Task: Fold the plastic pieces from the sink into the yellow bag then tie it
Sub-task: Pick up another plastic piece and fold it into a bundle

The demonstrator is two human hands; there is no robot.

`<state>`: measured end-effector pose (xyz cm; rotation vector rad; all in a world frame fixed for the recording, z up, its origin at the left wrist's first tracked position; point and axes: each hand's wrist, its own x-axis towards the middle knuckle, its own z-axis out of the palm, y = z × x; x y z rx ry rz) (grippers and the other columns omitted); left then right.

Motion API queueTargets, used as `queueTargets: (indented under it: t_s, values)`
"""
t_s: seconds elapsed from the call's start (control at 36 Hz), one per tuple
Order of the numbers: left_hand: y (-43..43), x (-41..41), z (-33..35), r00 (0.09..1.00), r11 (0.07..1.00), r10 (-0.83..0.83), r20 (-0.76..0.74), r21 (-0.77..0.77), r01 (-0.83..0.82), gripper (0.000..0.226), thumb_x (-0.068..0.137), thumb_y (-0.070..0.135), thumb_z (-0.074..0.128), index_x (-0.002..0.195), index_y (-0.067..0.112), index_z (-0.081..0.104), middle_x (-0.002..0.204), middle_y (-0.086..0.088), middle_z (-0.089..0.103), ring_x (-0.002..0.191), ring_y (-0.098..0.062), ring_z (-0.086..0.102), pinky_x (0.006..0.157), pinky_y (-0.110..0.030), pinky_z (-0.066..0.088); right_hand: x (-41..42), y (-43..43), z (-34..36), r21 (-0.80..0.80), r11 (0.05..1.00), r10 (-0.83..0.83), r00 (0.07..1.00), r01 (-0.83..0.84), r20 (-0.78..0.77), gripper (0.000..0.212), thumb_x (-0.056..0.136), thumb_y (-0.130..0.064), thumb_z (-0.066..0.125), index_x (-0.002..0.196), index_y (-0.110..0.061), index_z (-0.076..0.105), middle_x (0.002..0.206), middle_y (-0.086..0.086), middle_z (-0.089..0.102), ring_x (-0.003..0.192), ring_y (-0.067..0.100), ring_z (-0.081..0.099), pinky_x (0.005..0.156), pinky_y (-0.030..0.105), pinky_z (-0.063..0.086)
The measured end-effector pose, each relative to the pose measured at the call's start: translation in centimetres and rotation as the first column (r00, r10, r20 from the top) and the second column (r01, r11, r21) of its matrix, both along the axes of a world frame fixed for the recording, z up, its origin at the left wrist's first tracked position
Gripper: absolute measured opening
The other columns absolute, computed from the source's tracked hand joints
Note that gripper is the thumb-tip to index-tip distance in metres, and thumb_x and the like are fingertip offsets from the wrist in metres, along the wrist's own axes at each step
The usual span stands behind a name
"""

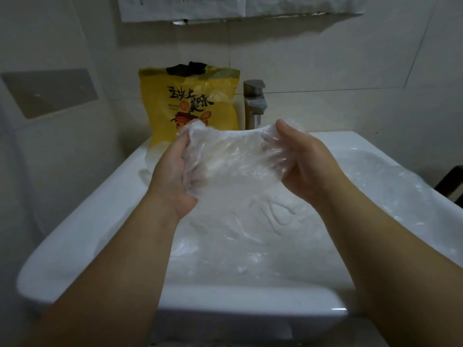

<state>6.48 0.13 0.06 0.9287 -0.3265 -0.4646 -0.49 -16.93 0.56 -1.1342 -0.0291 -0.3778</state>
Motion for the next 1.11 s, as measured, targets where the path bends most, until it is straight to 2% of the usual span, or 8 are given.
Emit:
queueTargets:
  t_s: [0.19,0.5,0.58,0.69,0.81,0.89,1.0,1.11]
  values:
    - [0.2,0.5,-0.3,0.994,0.985,0.092,0.063,0.141,-0.100,0.038,0.094,0.037,0.058,0.127,0.019,0.063,0.121,-0.002,0.068,0.109,-0.021,0.066,0.093,-0.038,0.053,-0.1,-0.5,0.1,0.007,0.978,-0.204,0.967,0.207,-0.153,0.036,0.092,-0.032,0.062,0.111,-0.002,0.062,0.091,0.012,0.070,0.082,0.024,0.069,0.080,0.038,0.057]
    - [1.3,1.3,-0.2,0.994,0.993,0.105,-0.035,0.057,-0.103,0.035,0.105,0.021,0.035,0.125,0.009,0.061,0.118,-0.003,0.069,0.107,-0.016,0.066,0.089,-0.029,0.055,0.1,-0.6,-0.3,-0.419,0.795,-0.521,0.847,0.439,-0.101,0.029,0.090,-0.045,0.059,0.092,-0.016,0.058,0.084,0.002,0.065,0.079,0.019,0.065,0.072,0.030,0.057]
    - [1.3,0.4,0.1,0.993,0.999,0.003,-0.115,0.046,0.003,0.037,0.101,0.030,0.041,0.119,0.008,0.065,0.106,-0.006,0.072,0.092,-0.020,0.071,0.072,-0.030,0.060,0.2,-0.5,-0.3,-0.384,0.845,-0.456,0.876,0.371,-0.157,0.035,0.091,-0.047,0.057,0.103,-0.015,0.061,0.097,0.007,0.068,0.092,0.025,0.068,0.084,0.040,0.057]
    - [1.2,-0.7,0.5,0.998,0.980,0.013,0.054,0.198,-0.023,0.058,0.083,0.061,0.054,0.123,0.020,0.065,0.111,-0.003,0.072,0.101,-0.021,0.070,0.085,-0.036,0.056,-0.2,-0.5,-0.1,-0.238,0.936,-0.306,0.931,0.258,-0.197,0.037,0.091,-0.044,0.058,0.103,-0.010,0.065,0.101,0.012,0.071,0.092,0.027,0.070,0.081,0.038,0.059]
    - [0.8,-0.8,-0.1,0.987,0.922,-0.014,0.162,0.384,-0.050,0.009,0.091,0.022,0.062,0.089,0.014,0.065,0.058,0.006,0.067,0.050,-0.003,0.063,0.044,-0.014,0.047,-0.4,-0.9,0.3,-0.033,0.997,-0.070,0.984,0.065,-0.164,0.045,0.088,-0.045,0.058,0.108,-0.005,0.065,0.103,0.013,0.072,0.095,0.027,0.070,0.083,0.040,0.057]
    - [1.2,0.2,-0.6,0.980,0.901,-0.012,0.199,0.426,-0.075,0.014,0.090,0.008,0.060,0.103,0.008,0.065,0.077,-0.002,0.071,0.067,-0.013,0.067,0.057,-0.022,0.054,-0.7,-1.1,0.9,0.085,0.991,0.115,0.990,-0.108,-0.085,0.043,0.078,-0.046,0.057,0.097,-0.008,0.064,0.089,0.008,0.071,0.085,0.022,0.070,0.071,0.034,0.057]
    - [1.8,1.5,-1.6,0.879,0.682,0.208,0.429,0.580,-0.444,0.033,0.084,-0.008,0.060,0.106,0.017,0.065,0.107,-0.004,0.063,0.097,-0.023,0.060,0.078,-0.033,0.051,-0.8,-1.5,0.9,0.119,0.986,0.119,0.992,-0.114,-0.038,0.021,0.088,-0.030,0.057,0.093,-0.010,0.062,0.079,0.004,0.067,0.076,0.018,0.067,0.073,0.031,0.056]
    - [1.5,0.6,-1.4,0.579,0.368,0.242,0.779,0.478,-0.797,0.072,0.083,0.000,0.057,0.147,0.025,0.035,0.147,-0.002,0.035,0.131,-0.020,0.039,0.092,-0.022,0.037,-0.6,-1.1,0.4,0.005,0.996,0.093,0.995,-0.093,-0.042,0.018,0.092,-0.016,0.056,0.106,-0.006,0.058,0.088,0.010,0.064,0.084,0.024,0.063,0.081,0.038,0.052]
